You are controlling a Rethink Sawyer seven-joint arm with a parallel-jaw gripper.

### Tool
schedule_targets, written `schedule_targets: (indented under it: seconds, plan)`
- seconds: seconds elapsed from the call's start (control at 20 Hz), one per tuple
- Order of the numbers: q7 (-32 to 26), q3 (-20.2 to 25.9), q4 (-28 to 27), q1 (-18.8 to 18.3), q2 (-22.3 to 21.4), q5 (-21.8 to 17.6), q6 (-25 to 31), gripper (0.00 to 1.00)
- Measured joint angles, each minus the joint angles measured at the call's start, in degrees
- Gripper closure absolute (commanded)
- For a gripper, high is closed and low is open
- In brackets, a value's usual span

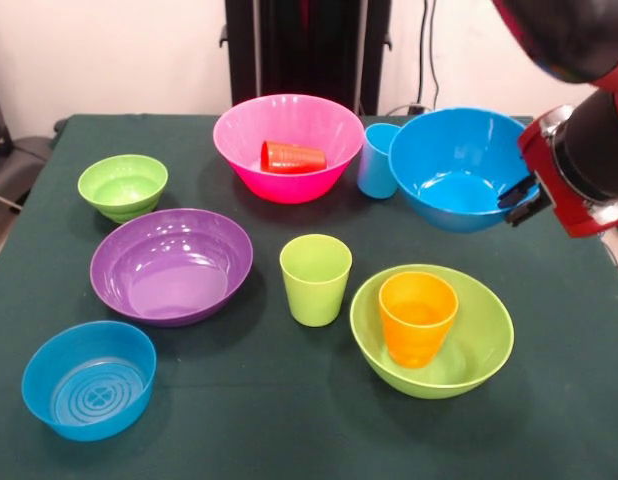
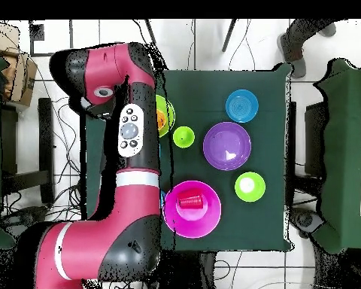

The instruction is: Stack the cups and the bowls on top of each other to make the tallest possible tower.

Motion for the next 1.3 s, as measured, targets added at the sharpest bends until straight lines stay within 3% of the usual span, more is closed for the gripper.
schedule_targets:
  seconds: [0.2,0.45,0.9,1.3]
  plan:
    - [-0.5,0.0,-0.8,-0.3,1.1,-0.1,-0.1,1.0]
    - [-3.2,0.0,-5.6,-1.2,3.8,-0.1,1.0,1.0]
    - [-8.3,-0.9,-13.8,-2.9,7.0,0.7,8.9,1.0]
    - [-9.5,-5.8,-20.6,-3.7,9.8,6.5,16.0,1.0]
